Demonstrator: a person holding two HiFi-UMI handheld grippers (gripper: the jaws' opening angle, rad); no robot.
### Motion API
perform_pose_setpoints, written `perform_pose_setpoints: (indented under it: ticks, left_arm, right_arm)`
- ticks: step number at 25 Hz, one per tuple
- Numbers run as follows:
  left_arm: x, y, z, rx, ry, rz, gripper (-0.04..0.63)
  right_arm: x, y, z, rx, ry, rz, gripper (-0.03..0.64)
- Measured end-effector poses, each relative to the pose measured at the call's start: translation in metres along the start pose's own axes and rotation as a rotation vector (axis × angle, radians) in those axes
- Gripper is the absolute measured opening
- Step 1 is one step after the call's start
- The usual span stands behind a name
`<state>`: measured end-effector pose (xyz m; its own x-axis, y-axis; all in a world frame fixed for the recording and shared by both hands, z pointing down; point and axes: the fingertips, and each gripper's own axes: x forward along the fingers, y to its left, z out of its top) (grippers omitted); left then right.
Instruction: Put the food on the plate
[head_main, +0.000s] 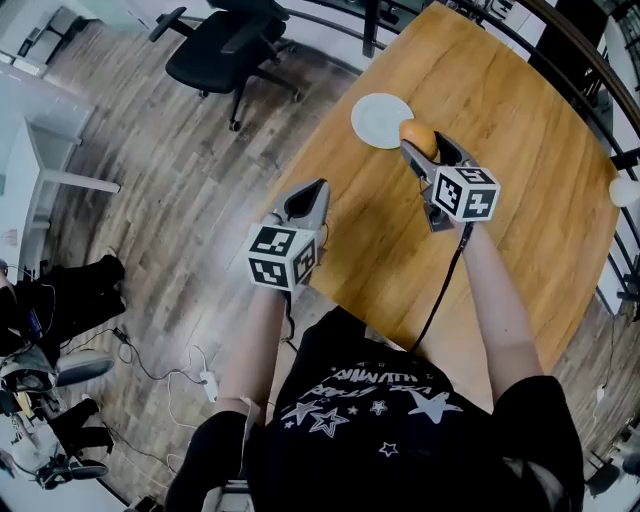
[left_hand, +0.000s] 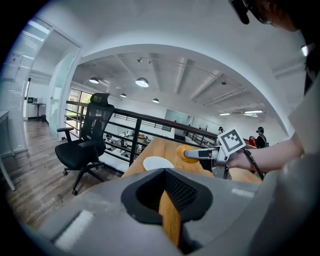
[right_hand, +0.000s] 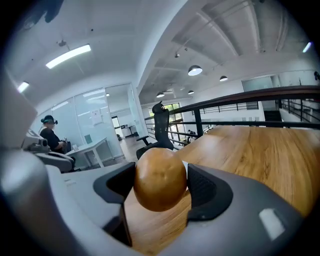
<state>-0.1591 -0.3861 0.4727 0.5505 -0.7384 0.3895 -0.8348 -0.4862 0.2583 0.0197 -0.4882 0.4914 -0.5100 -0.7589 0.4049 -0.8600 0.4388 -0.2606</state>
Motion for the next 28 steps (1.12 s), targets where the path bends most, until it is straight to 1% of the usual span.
perform_pose_setpoints:
  ticks: [4, 8, 10, 16, 22, 28]
  left_arm:
    - [0.010, 0.018, 0.003, -0.015, 0.008, -0.004, 0.002]
    - [0.018, 0.031, -0.001, -0.029, 0.020, -0.014, 0.002]
    - [0.022, 0.037, -0.002, -0.032, 0.025, -0.016, 0.002]
    - [0.035, 0.056, -0.006, -0.058, 0.039, -0.002, 0.002]
    - [0.044, 0.064, -0.010, -0.074, 0.055, -0.004, 0.002]
    - [0.053, 0.064, -0.017, -0.087, 0.067, -0.004, 0.002]
  right_arm:
    - [0.030, -0.004, -0.004, -0.092, 0.018, -0.055, 0.331]
    - [0.055, -0.006, -0.013, -0.124, 0.035, -0.092, 0.331]
    - [0.067, -0.006, -0.017, -0.159, 0.045, -0.107, 0.331]
    - [0.097, -0.006, -0.022, -0.291, 0.032, -0.149, 0.331]
    - [0.110, -0.009, -0.032, -0.316, 0.059, -0.171, 0.331]
    - [0.118, -0.013, -0.034, -0.341, 0.045, -0.180, 0.331]
